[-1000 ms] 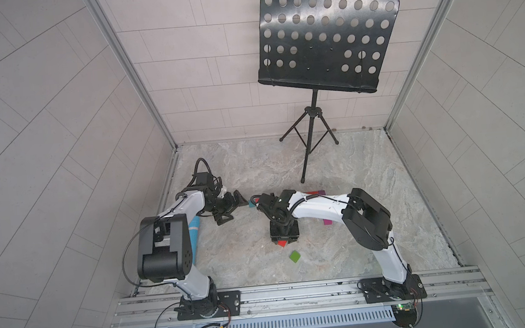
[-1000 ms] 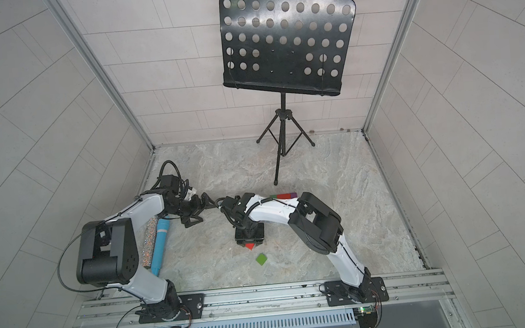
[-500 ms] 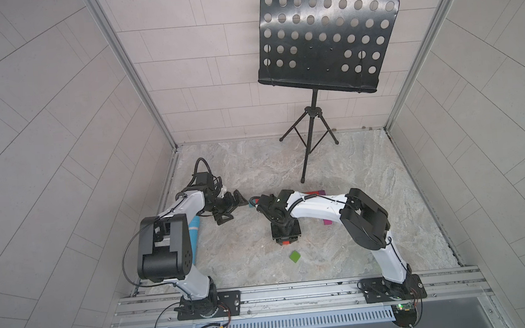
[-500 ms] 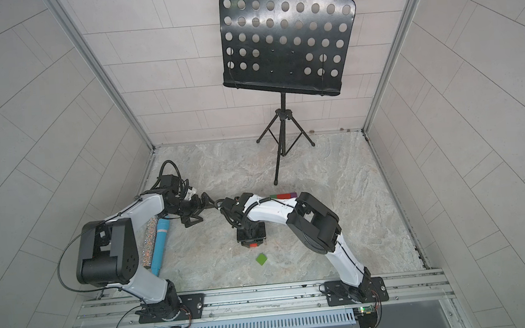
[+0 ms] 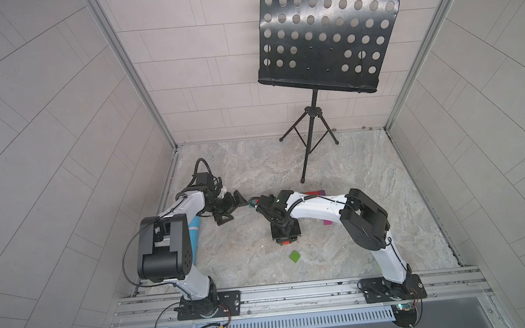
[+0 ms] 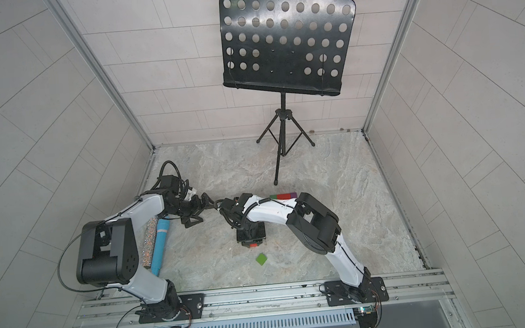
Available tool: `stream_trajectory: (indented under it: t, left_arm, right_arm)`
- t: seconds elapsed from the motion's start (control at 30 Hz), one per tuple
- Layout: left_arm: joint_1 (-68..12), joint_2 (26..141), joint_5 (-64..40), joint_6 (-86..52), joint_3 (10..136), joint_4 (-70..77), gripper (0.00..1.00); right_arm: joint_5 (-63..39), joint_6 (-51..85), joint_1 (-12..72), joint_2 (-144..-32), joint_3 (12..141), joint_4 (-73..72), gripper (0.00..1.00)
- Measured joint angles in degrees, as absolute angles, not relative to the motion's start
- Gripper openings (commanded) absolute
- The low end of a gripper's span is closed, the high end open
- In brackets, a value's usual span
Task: Assemble the number 7 with building blocks
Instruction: Move the building block to the center of the board.
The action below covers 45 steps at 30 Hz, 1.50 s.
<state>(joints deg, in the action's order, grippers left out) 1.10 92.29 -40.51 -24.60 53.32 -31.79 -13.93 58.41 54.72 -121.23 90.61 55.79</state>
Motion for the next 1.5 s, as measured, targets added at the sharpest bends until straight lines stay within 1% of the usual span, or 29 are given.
stream_trajectory:
  t: [0.27,0.7,1.17,1.5]
  left_arm:
    - [1.1,92.27,-40.49,-24.6,53.32,-31.79,1.0]
    - [1.1,92.25,-40.51,-24.6,52.95,-31.81,1.0]
    - [1.1,92.25,-40.53,-24.8,52.95,-31.79,1.0]
    - [1.1,92.25,-40.69,-24.8,52.95,-31.77,1.0]
  right_arm:
    - [-11.33,57.3,54.19,-124.73,96.47,56.93,0.3]
    - [-10.87,54.5,51.29,-128.64,103.2,58.17,0.31]
    - [-10.7,50.94,50.61,-131.31,107.5,61.39,0.31]
    - [-10.7,49.71,49.89,-131.74,108.31,61.76,0.31]
